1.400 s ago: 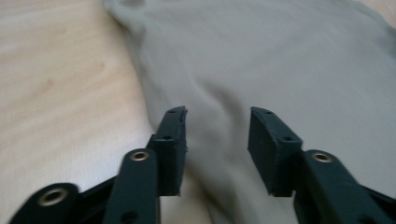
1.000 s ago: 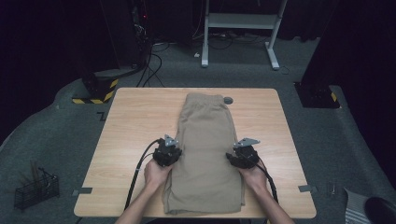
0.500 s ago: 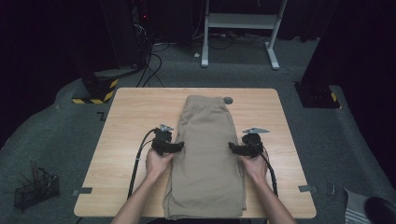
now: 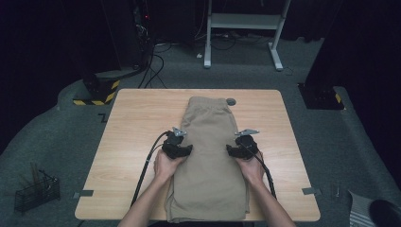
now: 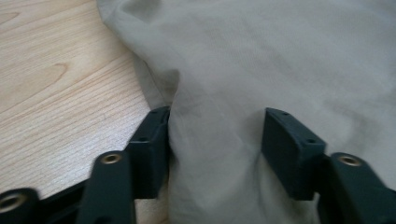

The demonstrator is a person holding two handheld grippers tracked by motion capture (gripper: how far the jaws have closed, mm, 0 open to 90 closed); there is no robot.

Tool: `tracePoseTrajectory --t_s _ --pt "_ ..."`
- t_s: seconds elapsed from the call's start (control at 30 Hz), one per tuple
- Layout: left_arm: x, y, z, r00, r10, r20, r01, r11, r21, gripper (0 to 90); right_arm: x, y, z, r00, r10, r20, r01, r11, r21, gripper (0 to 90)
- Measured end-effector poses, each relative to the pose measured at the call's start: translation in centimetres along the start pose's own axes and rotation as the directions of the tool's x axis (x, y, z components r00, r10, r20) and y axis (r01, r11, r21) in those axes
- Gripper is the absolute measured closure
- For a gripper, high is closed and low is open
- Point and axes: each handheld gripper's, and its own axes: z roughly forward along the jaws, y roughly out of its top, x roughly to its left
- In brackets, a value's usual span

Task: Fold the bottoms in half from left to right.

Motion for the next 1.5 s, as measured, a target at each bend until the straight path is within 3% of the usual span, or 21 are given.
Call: tracePoseTrajectory --t_s 0.27,0.63,0.8,1.0,1.3,1.5 --pt "0.0 -0.1 -0.1 0.9999 -0.013 -0.010 0.013 0.9997 -0.020 68.2 0.5 0.1 -0.2 0.9992 -0.027 -0.030 0.027 1.000 0.002 59.6" --pt "0.0 0.1 -0.1 0.9990 -0.037 0.024 0.037 0.9993 -0.004 83.0 0.8 -0.2 -0.2 0.9959 -0.031 -0.085 0.029 0.999 -0.020 81.5" --pt "0.8 0.4 0.0 0.9952 -0.058 0.079 0.057 0.9982 0.019 86.5 0.1 -0.1 -0.1 0.9914 -0.013 -0.130 0.011 1.000 -0.016 85.4" --pt "1.0 0.6 -0.2 0.9940 -0.035 0.103 0.032 0.9992 0.024 87.3 -0.2 0.1 -0.7 0.9882 -0.036 -0.148 0.031 0.999 -0.035 86.7" --pt "1.7 1.0 -1.8 0.9827 -0.062 0.175 0.070 0.9968 -0.038 87.5 -0.4 0.6 -2.6 0.9842 -0.082 -0.157 0.066 0.992 -0.104 86.9" --pt "2.2 1.2 -2.6 0.9743 -0.086 0.208 0.102 0.9925 -0.068 87.5 -0.4 0.8 -3.2 0.9835 -0.082 -0.161 0.061 0.989 -0.134 87.0"
